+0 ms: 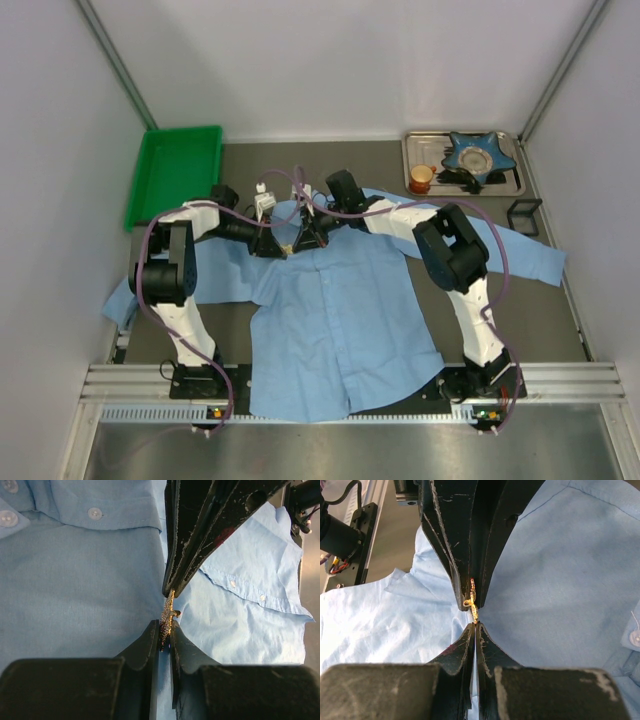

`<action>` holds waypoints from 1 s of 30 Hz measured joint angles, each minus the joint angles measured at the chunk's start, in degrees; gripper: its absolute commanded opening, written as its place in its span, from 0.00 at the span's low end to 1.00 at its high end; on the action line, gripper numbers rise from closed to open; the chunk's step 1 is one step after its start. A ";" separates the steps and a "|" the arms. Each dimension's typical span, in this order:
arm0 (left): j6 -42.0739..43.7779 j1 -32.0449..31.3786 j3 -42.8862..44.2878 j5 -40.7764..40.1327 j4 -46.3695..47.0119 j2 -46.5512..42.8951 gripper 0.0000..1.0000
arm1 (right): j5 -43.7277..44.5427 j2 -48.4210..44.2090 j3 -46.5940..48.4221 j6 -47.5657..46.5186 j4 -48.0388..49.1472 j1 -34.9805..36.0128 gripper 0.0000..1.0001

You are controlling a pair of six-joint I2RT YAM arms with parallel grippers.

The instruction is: Pin the brooch onto the clothing

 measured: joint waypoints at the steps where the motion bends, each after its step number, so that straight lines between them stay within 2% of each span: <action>1: -0.35 -0.07 0.00 -0.11 0.02 0.07 0.06 | 0.17 0.00 -0.02 -0.02 0.00 0.07 0.00; 9: -1.90 -0.57 0.02 -1.49 0.50 0.13 0.10 | 1.03 -0.02 -0.35 -0.02 0.00 0.26 0.00; 16: -1.46 -0.66 0.02 -1.64 0.55 0.13 0.21 | 1.25 -0.02 -0.35 -0.15 -0.09 0.26 0.00; 23: -0.63 -0.59 0.00 -2.54 1.09 0.13 0.27 | 0.76 -0.02 -0.35 -0.17 -0.09 0.35 0.00; 30: 0.57 -0.04 0.00 -2.54 2.32 0.13 0.40 | -0.72 -0.46 -0.35 -0.09 -0.24 0.35 0.00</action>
